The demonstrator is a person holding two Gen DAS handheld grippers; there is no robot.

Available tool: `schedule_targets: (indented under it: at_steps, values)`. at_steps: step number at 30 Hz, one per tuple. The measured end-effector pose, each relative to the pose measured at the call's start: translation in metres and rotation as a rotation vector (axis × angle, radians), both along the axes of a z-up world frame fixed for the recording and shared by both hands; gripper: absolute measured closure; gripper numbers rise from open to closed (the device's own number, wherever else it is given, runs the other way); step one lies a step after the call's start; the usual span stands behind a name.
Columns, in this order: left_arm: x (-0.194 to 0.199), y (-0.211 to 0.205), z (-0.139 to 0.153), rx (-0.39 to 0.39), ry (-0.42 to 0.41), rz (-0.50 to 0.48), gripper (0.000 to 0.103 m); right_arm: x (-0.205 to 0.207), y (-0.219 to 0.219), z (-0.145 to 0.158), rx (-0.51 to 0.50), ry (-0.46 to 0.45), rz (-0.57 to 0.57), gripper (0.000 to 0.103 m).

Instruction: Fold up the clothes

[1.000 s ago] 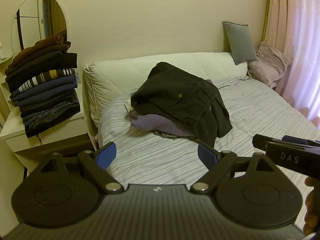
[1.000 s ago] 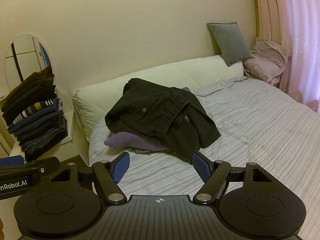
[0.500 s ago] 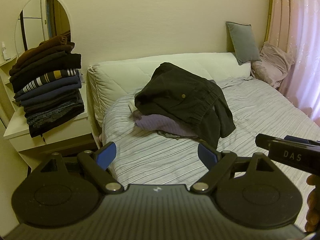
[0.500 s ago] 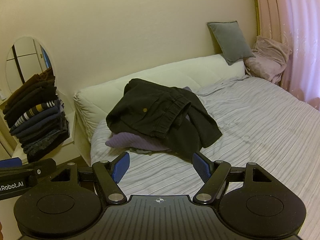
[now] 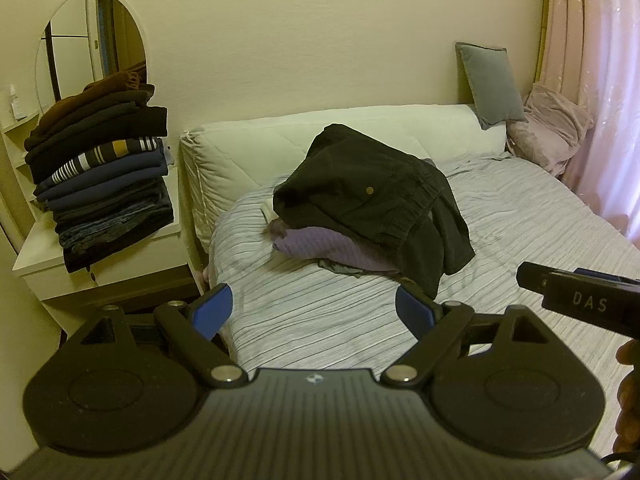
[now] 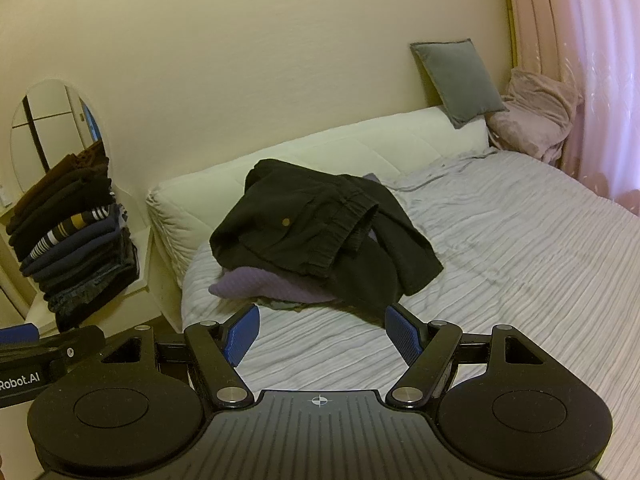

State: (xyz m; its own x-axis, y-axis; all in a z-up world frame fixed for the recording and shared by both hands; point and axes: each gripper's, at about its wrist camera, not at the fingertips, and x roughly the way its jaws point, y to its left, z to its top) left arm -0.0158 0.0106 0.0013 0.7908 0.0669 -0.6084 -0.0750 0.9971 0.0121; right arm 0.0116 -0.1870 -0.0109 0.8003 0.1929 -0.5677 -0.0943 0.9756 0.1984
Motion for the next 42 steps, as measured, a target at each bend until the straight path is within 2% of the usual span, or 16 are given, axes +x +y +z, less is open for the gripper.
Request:
schedule_targets:
  at_steps: [14,24,35,42]
  values:
    - [0.000,0.000,-0.001,0.013,0.008,0.011,0.016,0.002,-0.004,-0.001,0.012,-0.004,0.007,0.030]
    - [0.016,0.013,-0.013,0.001,0.043,0.016,0.017,0.016,-0.006,-0.010,0.010,0.023,-0.024,0.030]
    - [0.058,0.040,-0.038,-0.018,0.076,-0.029,0.018,0.045,-0.011,-0.029,0.005,0.070,-0.088,0.030]
    - [0.111,0.055,-0.058,-0.035,0.100,-0.094,0.021,0.075,-0.010,-0.048,0.016,0.111,-0.136,0.030]
